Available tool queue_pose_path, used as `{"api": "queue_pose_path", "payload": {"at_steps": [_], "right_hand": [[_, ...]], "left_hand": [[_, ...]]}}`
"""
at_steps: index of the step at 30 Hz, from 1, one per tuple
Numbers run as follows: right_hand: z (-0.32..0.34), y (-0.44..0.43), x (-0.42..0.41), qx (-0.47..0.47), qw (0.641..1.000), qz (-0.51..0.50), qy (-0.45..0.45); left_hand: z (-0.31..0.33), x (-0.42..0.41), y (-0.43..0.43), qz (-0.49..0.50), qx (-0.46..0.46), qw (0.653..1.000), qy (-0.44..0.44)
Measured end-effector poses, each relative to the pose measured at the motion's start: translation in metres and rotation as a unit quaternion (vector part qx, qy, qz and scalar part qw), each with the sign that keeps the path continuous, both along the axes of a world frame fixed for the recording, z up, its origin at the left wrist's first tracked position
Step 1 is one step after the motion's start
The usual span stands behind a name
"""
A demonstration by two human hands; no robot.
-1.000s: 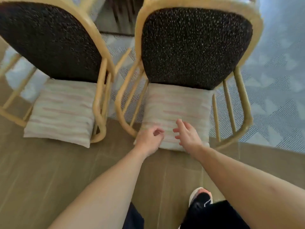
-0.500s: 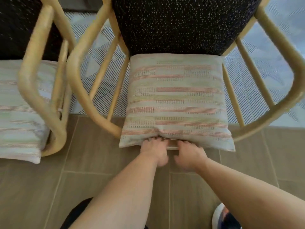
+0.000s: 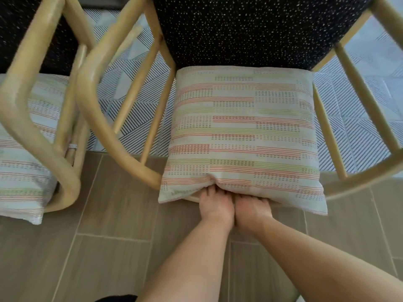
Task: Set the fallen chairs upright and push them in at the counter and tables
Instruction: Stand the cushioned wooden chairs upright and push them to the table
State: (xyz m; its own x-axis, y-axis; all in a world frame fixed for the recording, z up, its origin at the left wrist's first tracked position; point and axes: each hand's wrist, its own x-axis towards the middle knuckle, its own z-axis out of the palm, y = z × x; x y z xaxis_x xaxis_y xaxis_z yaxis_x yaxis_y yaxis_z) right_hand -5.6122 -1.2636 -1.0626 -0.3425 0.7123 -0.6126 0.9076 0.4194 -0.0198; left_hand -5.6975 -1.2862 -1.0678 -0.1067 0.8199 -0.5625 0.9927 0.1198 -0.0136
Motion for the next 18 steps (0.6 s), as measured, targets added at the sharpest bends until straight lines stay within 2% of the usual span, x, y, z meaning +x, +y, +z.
{"api": "queue_pose_path", "payload": {"at_steps": [4,6,8,13,18], "right_hand": [[-0.003,0.010,-0.002,0.032,0.999,0.004,0.040],[-0.009,0.014,0.000,0.024,0.996,-0.029,0.083],[-0.010,0.019,0.000,0.013,0.994,-0.015,0.103],[0.009,0.024,-0.003,0.032,0.996,0.014,0.079],[0.062,0.015,0.002,0.071,0.994,0.078,0.039]], "left_hand": [[-0.007,0.004,0.010,0.041,0.014,0.999,0.016],[-0.009,0.003,0.014,0.059,0.027,0.998,0.009],[-0.007,-0.001,0.015,0.051,0.027,0.998,0.001],[0.010,-0.006,0.009,0.031,0.053,0.998,-0.004],[0.073,-0.009,-0.001,-0.015,0.070,0.997,-0.034]]}}
